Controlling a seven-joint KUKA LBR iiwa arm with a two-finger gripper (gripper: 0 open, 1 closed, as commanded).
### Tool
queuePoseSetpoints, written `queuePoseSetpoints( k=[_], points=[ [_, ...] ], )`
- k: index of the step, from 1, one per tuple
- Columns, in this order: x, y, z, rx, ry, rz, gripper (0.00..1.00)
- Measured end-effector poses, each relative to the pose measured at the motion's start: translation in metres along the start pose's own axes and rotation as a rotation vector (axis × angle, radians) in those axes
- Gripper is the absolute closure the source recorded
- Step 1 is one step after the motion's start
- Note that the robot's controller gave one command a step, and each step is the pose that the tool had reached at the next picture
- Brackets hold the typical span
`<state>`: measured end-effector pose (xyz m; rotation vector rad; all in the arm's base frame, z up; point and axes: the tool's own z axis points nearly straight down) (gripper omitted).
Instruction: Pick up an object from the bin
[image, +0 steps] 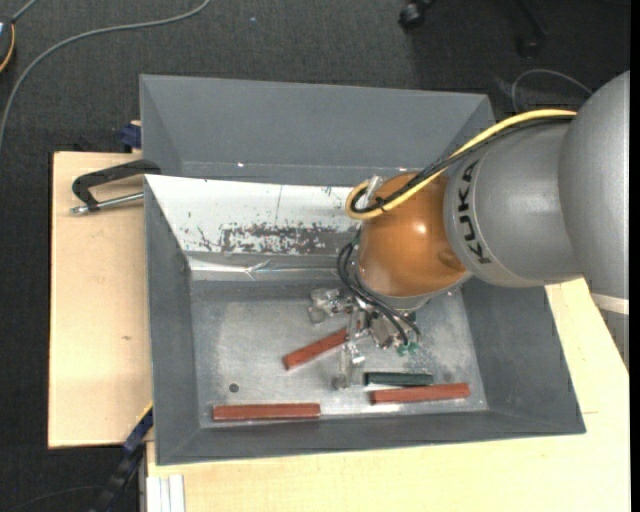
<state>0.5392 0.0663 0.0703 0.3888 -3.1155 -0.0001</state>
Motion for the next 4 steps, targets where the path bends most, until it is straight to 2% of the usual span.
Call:
queuePoseSetpoints(
  k=[1, 2, 3, 4],
  points=[
    [0.006, 0.010, -0.031, -0.001, -0.007, 0.097, 0.00],
    [0.014, 0.011, -0.030, -0.001, -0.002, 0.148, 0.00],
    [0.003, -0.034, 0.001, 0.002, -0.005, 0.157, 0.00],
    [0.001, -0.034, 0.001, -0.001, -0.007, 0.157, 0.00]
  ],
)
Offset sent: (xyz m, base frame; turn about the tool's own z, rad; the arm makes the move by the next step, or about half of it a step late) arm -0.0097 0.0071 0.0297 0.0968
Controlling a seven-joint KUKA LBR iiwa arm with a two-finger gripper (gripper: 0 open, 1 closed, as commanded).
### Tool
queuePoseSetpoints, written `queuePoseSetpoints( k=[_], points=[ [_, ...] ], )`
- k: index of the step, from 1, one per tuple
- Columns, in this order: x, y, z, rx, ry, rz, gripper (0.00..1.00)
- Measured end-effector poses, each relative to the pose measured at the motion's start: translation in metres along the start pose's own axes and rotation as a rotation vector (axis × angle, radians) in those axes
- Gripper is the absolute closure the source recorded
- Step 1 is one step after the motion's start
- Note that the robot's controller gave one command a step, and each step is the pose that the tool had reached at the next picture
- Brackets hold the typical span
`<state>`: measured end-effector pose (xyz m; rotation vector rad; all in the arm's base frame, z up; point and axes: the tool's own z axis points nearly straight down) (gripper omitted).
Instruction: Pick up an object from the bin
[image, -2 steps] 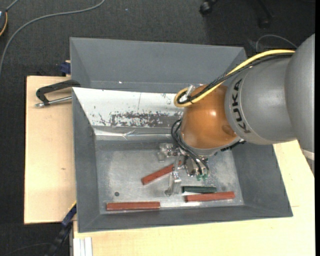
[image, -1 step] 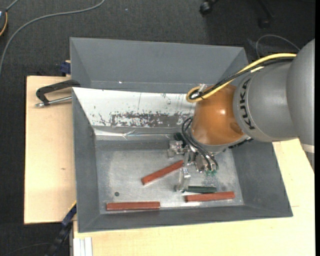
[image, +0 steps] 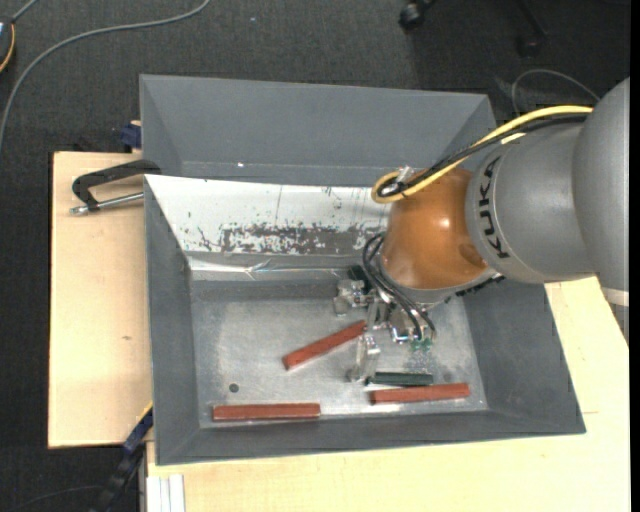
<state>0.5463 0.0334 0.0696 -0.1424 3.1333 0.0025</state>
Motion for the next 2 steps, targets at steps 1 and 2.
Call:
queuePoseSetpoints(
  k=[1, 2],
  points=[
    [0.000, 0.000, 0.000, 0.000, 0.001, 0.000, 1.00],
    [-0.002, 0.001, -0.044, 0.000, -0.005, 0.001, 1.00]
  ],
)
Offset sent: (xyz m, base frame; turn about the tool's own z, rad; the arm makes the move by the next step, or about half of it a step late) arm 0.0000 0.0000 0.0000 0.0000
